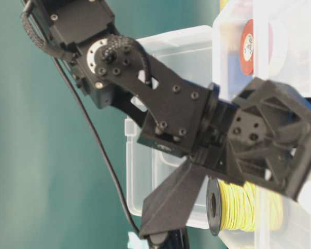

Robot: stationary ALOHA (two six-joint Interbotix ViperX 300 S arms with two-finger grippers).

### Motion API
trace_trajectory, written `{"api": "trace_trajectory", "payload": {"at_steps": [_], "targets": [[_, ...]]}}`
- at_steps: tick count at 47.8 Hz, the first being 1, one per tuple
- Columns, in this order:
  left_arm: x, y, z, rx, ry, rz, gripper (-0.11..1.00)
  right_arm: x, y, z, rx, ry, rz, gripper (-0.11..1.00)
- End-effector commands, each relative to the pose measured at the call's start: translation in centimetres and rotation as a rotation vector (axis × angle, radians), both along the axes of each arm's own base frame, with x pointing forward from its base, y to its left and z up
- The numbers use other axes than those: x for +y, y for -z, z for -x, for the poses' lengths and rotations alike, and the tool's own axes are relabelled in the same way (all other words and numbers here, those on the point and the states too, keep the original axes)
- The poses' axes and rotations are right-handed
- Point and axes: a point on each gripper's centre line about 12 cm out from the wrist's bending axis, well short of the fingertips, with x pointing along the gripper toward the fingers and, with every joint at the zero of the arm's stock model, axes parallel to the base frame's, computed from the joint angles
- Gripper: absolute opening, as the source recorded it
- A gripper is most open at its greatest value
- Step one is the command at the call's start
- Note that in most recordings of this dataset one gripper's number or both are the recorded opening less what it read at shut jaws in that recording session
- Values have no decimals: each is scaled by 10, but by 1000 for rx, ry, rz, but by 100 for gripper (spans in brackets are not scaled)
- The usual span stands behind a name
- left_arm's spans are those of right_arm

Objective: Pick the screwdriver from the toolbox among several items.
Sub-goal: 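Lift the screwdriver out of the toolbox and carry it toward the pliers, then lower the screwdriver beside the pliers, open the right gripper, withdraw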

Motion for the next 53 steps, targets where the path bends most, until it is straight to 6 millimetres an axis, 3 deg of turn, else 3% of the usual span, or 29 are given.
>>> {"api": "trace_trajectory", "payload": {"at_steps": [1,5,13,22,39,53], "targets": [[0,-3,-1,-9,1,0,0,-1,-46,1,-68,-4,-4,69],[0,-4,-1,-12,1,0,0,-2,-72,12,-76,-18,20,82],[0,-5,0,-17,1,0,0,0,-135,36,-182,-67,88,76],[0,-6,0,-20,1,0,0,3,-188,74,-307,-129,163,76],[0,-5,1,-15,1,0,0,-18,-197,168,-464,-138,197,76],[0,-2,1,-9,1,0,0,-36,-176,243,-632,-181,182,76]]}}
